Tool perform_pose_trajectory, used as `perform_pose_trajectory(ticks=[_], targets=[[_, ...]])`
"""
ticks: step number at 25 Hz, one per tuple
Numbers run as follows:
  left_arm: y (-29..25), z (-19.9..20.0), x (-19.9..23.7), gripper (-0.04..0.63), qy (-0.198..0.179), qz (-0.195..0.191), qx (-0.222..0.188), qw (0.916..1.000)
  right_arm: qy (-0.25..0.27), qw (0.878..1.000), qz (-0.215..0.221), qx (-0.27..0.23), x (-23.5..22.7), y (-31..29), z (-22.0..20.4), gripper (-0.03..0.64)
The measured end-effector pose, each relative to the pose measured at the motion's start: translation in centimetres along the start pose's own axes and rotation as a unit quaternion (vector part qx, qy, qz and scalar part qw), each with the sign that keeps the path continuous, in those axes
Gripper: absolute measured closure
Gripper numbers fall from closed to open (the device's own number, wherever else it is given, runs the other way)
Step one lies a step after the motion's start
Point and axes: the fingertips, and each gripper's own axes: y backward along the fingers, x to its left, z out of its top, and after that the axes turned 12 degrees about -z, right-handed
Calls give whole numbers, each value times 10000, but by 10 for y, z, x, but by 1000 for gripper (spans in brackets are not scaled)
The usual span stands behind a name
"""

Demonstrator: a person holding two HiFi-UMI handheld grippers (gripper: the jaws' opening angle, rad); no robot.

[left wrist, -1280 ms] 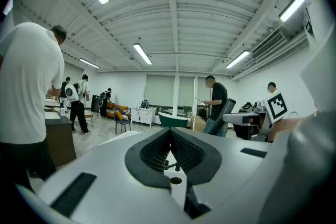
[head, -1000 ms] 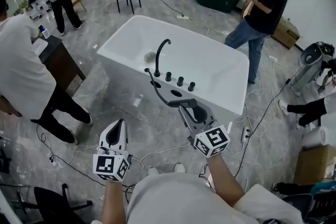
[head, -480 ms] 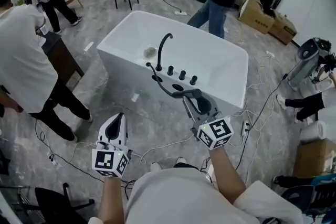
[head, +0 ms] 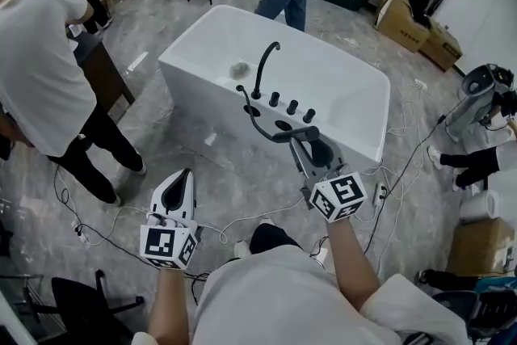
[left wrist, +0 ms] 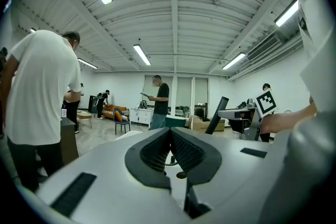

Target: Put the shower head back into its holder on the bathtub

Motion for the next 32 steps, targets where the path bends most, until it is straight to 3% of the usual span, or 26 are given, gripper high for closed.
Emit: perform_pose_trajectory(ticks=[13,32], targets=[[-31,-2,28,584,6,-120,82,9999,29,9998,33,-203,3,-39,20,486],[-162,2,83,584,101,-225,234,9994,-129,9975,448,-530,-43,-148,53,489]])
